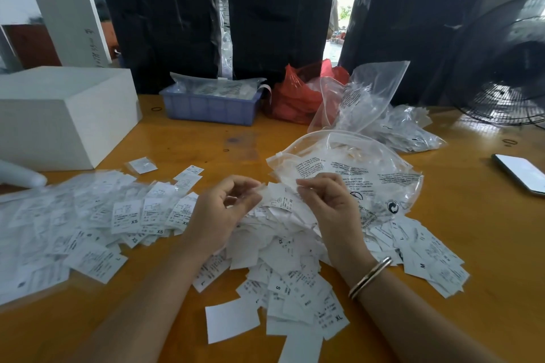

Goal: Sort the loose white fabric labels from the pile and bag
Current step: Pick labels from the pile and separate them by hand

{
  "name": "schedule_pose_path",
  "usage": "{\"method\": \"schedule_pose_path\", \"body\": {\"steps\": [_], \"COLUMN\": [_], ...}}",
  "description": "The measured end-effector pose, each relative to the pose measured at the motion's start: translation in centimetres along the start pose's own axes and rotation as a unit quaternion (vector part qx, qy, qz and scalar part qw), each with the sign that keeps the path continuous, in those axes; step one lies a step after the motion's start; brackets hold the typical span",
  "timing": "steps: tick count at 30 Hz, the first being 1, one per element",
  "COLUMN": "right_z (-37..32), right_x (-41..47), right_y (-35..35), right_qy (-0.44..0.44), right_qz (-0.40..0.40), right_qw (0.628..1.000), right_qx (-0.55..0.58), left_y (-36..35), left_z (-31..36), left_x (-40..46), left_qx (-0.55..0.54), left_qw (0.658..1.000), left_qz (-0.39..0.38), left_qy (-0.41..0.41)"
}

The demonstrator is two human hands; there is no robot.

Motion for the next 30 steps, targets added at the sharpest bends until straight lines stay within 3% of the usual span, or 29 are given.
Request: {"method": "schedule_pose_path", "body": {"steps": [4, 12, 23, 30], "right_z": [0.1, 0.3, 0.1, 0.1], "right_x": [-0.2, -0.2, -0.1, -0.5], "right_y": [0.5, 0.5, -0.4, -1.6], "right_qy": [-0.032, -0.075, -0.027, -0.018], "right_qz": [0.053, 0.096, -0.039, -0.112], "right_qw": [0.993, 0.98, 0.997, 0.993], "right_qx": [0.099, 0.157, 0.054, -0.014], "left_y": [-0.1, -0.4, 0.0, -0.6], "left_z": [0.1, 0.0, 0.2, 0.5], "left_x": [0.0, 0.1, 0.0, -0.1], "left_qx": [-0.008, -0.017, 0.015, 0.009], "left_qw": [1.0, 0.999, 1.0, 0.999], "left_qz": [-0.014, -0.03, -0.006, -0.042], "left_qy": [-0.008, -0.007, 0.009, 0.012]}}
Point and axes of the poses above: each hand's wrist, its own x-axis towards the middle knuckle, its own y-axis out of the back of the hand, z = x × y, the point moved 6 cm from there along x, towards the middle knuckle, and after that the axes turned 11 degrees about y, right-handed, at the moved point
